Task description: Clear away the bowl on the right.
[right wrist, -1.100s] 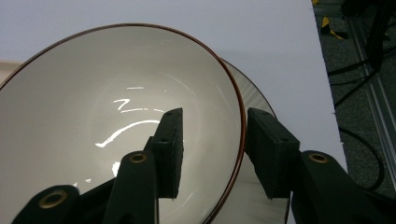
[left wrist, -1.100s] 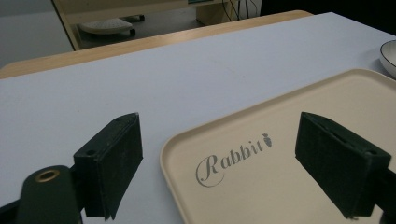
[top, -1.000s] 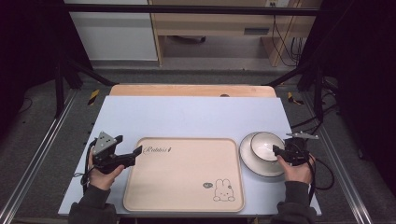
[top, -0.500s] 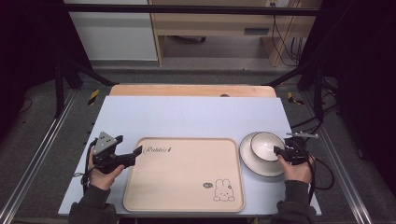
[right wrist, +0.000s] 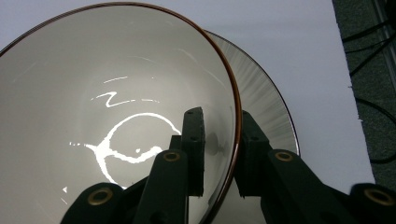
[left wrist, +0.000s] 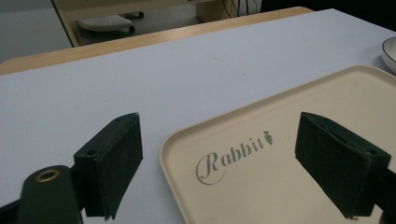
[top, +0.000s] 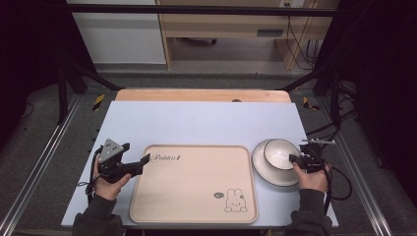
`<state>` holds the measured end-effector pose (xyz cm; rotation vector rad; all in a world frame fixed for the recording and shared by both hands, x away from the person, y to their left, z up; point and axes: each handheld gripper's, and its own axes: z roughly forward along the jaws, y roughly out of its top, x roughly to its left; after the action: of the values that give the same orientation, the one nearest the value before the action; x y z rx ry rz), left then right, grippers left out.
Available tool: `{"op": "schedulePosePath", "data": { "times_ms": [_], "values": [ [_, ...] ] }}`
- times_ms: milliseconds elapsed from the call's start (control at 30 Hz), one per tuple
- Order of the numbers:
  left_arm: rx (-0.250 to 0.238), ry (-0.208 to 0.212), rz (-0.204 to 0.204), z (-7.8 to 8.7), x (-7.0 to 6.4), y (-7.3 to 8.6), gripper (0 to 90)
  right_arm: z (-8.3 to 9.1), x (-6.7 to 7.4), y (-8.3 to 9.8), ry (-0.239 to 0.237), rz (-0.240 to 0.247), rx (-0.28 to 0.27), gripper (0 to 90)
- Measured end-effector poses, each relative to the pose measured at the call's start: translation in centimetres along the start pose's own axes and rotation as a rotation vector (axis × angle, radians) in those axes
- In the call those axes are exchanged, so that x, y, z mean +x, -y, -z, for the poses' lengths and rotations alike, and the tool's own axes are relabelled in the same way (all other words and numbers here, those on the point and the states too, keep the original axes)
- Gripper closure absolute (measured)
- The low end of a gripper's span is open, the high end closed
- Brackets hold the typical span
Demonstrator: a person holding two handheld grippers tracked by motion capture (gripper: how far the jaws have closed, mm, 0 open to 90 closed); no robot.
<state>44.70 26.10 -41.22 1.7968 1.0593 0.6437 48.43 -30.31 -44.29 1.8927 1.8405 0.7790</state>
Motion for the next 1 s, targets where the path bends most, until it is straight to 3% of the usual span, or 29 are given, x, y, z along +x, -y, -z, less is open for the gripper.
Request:
{"op": "schedulePosePath", "data": {
  "times_ms": [333, 367, 400, 1000],
  "values": [
    [0.004, -0.001, -0.002, -0.04, 0.01, 0.02, 14.6, -0.06, -0.36, -0.03, -0.016, 0.004, 0.000, 77.3],
    [0.004, -0.001, -0.003, -0.04, 0.00, 0.02, 14.6, 0.00, -0.27, -0.09, -0.024, -0.020, 0.005, 77.4],
    [0.004, -0.001, -0.003, -0.04, -0.01, 0.02, 14.7, -0.07, -0.39, -0.04, -0.019, -0.005, 0.001, 77.5],
    [0.006, -0.001, -0.004, -0.06, 0.00, 0.03, 14.7, 0.04, -0.16, -0.15, -0.023, -0.061, -0.008, 79.7]
  ]
}}
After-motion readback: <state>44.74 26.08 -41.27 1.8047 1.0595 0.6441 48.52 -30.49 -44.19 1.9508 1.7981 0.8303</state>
